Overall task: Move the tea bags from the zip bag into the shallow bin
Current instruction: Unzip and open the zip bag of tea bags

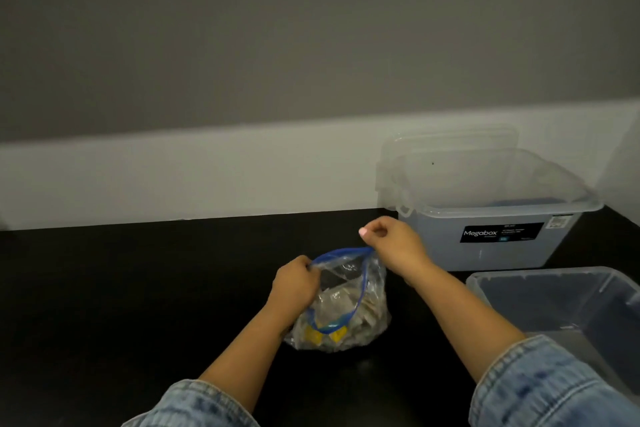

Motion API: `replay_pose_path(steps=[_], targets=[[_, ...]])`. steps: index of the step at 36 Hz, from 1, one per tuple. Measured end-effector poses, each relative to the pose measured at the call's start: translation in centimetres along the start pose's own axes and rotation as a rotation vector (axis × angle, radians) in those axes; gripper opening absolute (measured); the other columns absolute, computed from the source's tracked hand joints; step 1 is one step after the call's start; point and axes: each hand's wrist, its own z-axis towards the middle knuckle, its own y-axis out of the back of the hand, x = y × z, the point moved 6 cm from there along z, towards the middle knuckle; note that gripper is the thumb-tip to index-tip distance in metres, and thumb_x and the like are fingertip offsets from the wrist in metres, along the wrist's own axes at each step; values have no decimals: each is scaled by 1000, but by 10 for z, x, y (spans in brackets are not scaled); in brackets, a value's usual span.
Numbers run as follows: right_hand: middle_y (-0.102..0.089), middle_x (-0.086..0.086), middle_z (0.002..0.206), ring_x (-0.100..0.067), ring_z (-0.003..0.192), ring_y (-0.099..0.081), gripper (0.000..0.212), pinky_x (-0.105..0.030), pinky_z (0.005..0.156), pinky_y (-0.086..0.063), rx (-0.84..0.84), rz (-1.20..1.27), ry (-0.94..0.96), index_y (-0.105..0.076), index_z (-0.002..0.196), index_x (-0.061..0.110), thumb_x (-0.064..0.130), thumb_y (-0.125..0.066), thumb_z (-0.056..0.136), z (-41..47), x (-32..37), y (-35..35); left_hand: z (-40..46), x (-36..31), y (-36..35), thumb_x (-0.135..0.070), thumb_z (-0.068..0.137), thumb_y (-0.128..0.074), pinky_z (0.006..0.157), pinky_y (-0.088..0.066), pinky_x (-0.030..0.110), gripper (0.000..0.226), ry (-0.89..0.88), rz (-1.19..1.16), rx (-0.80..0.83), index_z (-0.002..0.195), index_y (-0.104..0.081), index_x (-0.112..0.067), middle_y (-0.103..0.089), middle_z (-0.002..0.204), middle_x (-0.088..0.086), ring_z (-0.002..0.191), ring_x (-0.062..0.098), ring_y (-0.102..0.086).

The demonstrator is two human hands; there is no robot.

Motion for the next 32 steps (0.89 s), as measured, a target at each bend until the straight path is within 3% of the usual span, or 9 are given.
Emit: replay_pose_path(steps=[4, 7, 11, 14, 17, 21, 26, 29, 32], targets=[[-47, 1, 111, -19, 106, -51, 57, -37, 91, -47, -109, -29, -52, -50, 115, 18, 49, -75, 74, -7, -9, -3, -7, 3, -5, -27, 95, -46, 72, -49, 27, 14, 108, -131, 79, 99, -53, -15, -58, 98, 4, 85, 15, -57], [-42, -1, 118, -20, 110, -49, 72, -34, 91, -46, -69, -16, -126, -42, 124, 17, 39, -82, 69, -12, -18, -13, -17, -1, -11, -28, 93, -50, 83, -55, 35, 19, 176, -159, 216, 106, -51, -15, -59, 104, 6, 93, 19, -61], [-59, 2, 105, -12, 92, -57, 38, -27, 78, -48, 29, -69, -193, -52, 115, 19, 27, -71, 83, -16, -27, -25, -30, -6, -17, -31, 88, -60, 74, -57, 36, 50, 300, -242, 417, 131, -38, -15, -56, 118, 9, 99, 23, -62], [-63, 3, 105, -8, 88, -55, 21, -24, 75, -44, 52, -63, -180, -61, 113, 21, 23, -60, 92, -17, -29, -27, -18, -18, -9, -44, 81, -68, 80, -51, 32, 78, 99, -124, 270, 143, -28, -19, -40, 139, 8, 118, 23, -51], [-64, 4, 95, -10, 88, -59, 14, -26, 77, -48, 56, 12, -164, -66, 101, 21, 25, -54, 96, -18, -27, -29, -12, -39, -6, -41, 85, -65, 90, -42, 23, 60, -199, -50, 139, 138, -43, -23, -46, 135, 1, 112, 10, -51], [-61, 1, 77, -13, 78, -58, 25, -29, 75, -48, 71, 127, -182, -64, 76, 20, 27, -52, 97, -21, -26, -30, -7, -45, -11, -33, 92, -56, 74, -44, 15, 26, -287, 0, 94, 114, -64, -20, -65, 102, -4, 91, 6, -59], [-68, -8, 93, -18, 87, -63, 25, -28, 71, -50, 128, 390, -321, -68, 89, 13, 26, -49, 99, -27, -35, -27, -4, -38, -15, -33, 98, -46, 69, -48, 25, 29, -87, -294, 223, 86, -64, -14, -61, 77, 1, 70, 10, -56], [-69, -10, 93, -21, 86, -65, 24, -29, 68, -50, 143, 476, -384, -66, 86, 11, 25, -50, 98, -30, -41, -27, -8, -30, -22, -31, 100, -41, 78, -54, 32, 32, 87, -584, 340, 98, -64, -8, -70, 88, 9, 79, 17, -66], [-69, -16, 102, -29, 97, -66, 22, -43, 87, -53, 171, 606, -480, -68, 93, 8, 24, -53, 97, -33, -50, -31, -18, -26, -32, -25, 101, -41, 80, -57, 38, 32, 280, -944, 451, 105, -60, 0, -72, 88, 17, 78, 23, -70]])
